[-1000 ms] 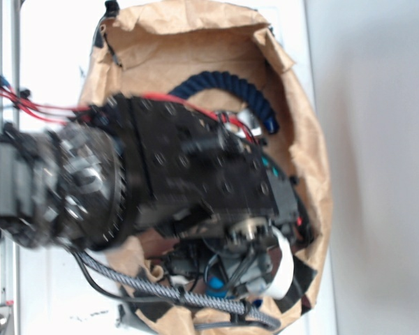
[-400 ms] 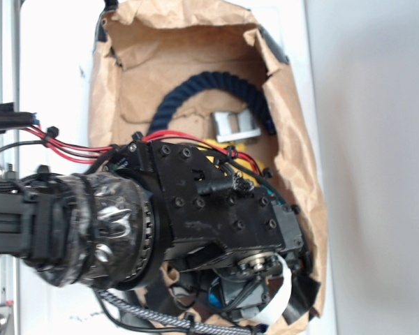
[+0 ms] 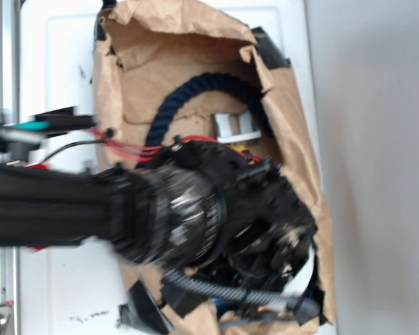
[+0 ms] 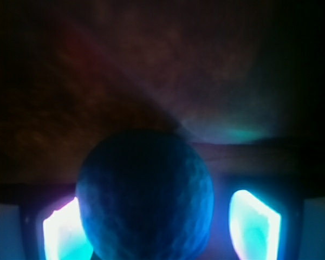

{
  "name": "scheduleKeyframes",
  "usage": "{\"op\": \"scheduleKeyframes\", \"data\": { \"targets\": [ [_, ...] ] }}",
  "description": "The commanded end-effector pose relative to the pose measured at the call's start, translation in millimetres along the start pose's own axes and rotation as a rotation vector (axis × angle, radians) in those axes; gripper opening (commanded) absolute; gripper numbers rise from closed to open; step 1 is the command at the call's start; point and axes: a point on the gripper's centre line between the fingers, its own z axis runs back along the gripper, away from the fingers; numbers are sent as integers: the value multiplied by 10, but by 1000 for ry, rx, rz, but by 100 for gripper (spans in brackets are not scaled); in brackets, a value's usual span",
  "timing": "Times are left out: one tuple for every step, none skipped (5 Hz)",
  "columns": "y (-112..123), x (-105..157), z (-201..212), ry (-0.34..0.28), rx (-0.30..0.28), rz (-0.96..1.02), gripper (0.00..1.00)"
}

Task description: Grab the blue ball.

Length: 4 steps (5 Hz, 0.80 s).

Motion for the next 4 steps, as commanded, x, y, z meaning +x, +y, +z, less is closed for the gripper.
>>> {"op": "scheduleKeyframes", "data": {
  "targets": [
    [-21, 246, 16, -23, 34, -69, 0],
    [-50, 257, 69, -11, 42, -82, 0],
    [-116, 252, 222, 19, 84, -86, 0],
    [-218, 232, 500, 91, 188, -28, 0]
  ]
}}
